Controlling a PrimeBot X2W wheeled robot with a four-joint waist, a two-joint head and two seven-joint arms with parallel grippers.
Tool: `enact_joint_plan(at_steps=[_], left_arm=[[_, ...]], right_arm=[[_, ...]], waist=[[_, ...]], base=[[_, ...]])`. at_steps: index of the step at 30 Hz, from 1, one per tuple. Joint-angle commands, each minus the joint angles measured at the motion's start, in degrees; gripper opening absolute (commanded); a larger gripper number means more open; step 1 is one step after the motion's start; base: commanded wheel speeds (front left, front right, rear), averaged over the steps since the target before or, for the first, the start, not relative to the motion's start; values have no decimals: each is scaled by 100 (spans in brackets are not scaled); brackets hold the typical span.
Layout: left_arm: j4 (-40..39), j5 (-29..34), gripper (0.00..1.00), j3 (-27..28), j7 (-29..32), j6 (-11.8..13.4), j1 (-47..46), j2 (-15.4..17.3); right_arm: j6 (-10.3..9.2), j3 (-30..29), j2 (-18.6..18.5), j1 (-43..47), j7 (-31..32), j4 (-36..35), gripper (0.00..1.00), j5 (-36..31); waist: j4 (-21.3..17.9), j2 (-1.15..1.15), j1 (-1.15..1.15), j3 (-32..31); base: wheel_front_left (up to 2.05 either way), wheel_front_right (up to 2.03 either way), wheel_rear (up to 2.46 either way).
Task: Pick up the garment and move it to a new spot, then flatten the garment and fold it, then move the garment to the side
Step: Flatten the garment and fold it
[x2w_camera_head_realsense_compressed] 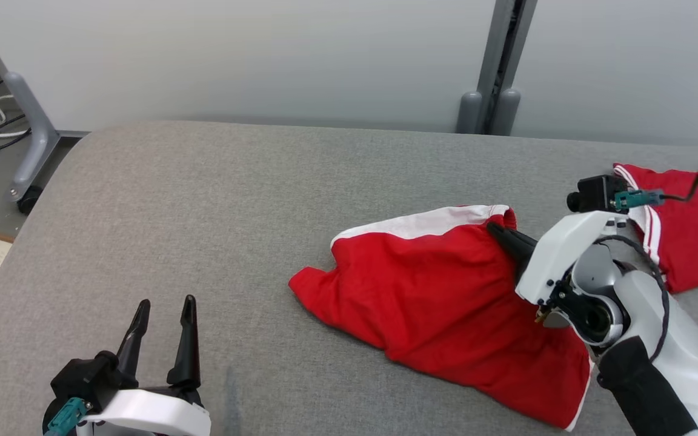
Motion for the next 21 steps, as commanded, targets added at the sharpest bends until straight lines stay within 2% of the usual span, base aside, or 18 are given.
enact_joint_plan(at_steps=[1,8,14,21], left_arm=[[-13,-11,100,16,4,-2,37,55],[-85,-46,100,17,59,35,112,105],[-122,-71,100,4,95,64,159,137],[-127,-97,100,-31,140,61,156,163]], right_arm=[[15,34,-159,230,-83,-274,0,103],[15,-91,-641,1220,-232,-1570,0,377],[15,-269,-982,2279,115,-2597,0,484],[15,-595,-1071,3132,448,-3110,0,419]], waist=[[-165,0,0,-86],[-609,0,0,-163],[-919,0,0,-178],[-1139,0,0,-175]], base=[[0,0,0],[0,0,0],[0,0,0],[0,0,0]])
